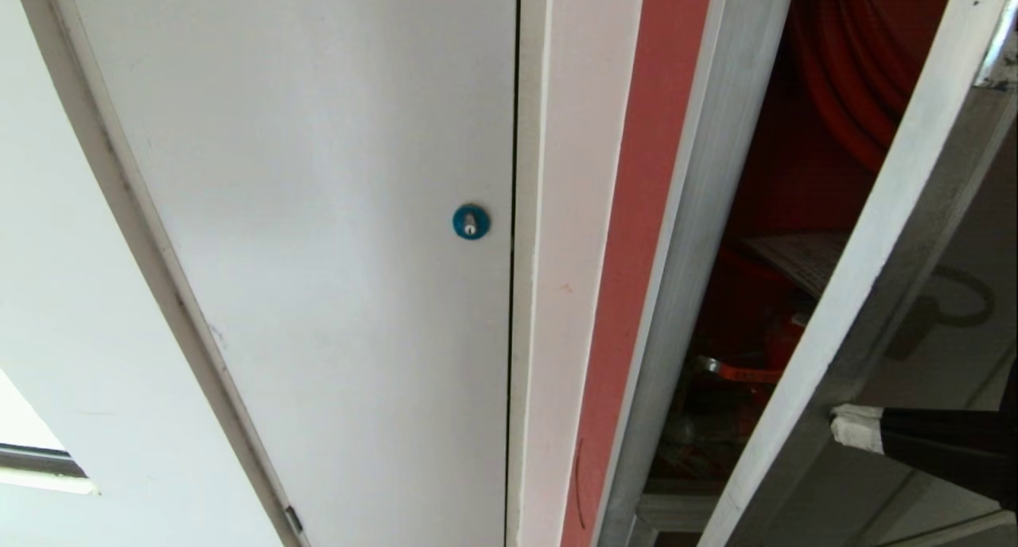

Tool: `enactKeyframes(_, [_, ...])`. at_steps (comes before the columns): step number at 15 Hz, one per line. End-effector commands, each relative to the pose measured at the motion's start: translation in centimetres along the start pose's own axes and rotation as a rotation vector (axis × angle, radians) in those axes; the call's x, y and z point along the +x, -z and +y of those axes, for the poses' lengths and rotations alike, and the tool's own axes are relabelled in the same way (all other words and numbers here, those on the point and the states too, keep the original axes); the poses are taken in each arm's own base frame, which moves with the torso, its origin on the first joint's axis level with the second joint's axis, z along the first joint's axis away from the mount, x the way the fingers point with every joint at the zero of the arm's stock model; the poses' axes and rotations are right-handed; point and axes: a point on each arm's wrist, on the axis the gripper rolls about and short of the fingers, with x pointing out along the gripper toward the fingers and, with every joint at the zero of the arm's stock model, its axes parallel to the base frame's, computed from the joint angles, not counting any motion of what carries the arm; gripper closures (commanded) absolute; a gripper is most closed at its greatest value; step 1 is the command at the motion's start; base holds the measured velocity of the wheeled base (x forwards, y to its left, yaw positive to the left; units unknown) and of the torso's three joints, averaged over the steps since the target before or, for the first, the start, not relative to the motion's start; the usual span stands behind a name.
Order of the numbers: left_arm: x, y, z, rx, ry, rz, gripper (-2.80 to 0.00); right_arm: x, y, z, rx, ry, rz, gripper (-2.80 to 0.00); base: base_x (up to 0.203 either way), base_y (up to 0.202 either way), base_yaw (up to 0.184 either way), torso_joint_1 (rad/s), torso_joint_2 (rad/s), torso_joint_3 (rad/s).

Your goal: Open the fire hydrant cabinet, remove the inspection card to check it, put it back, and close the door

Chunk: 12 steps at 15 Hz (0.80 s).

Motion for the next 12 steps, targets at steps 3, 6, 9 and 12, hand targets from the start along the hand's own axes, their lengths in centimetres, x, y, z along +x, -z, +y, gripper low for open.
enactKeyframes(3, [0.0,0.1,0.0,0.0,0.0,0.002,0.0,2.2,0.0,-1.1,0.005,0.023,0.024,0.0,0.0,0.0,0.0,0.0,0.0,0.0])
enactKeyframes(6, [0.0,0.1,0.0,0.0,0.0,0.002,0.0,3.6,-0.3,-1.9,-0.01,0.082,0.002,0.0,0.0,0.0,0.0,0.0,0.0,0.0])
enactKeyframes(9, [0.0,0.1,0.0,0.0,0.0,0.002,0.0,5.0,-0.7,-2.8,-0.02,0.124,-0.015,0.0,0.0,0.0,0.0,0.0,0.0,0.0])
enactKeyframes(12, [0.0,0.1,0.0,0.0,0.0,0.002,0.0,5.8,-1.4,-3.5,-0.028,0.147,-0.036,0.0,0.0,0.0,0.0,0.0,0.0,0.0])
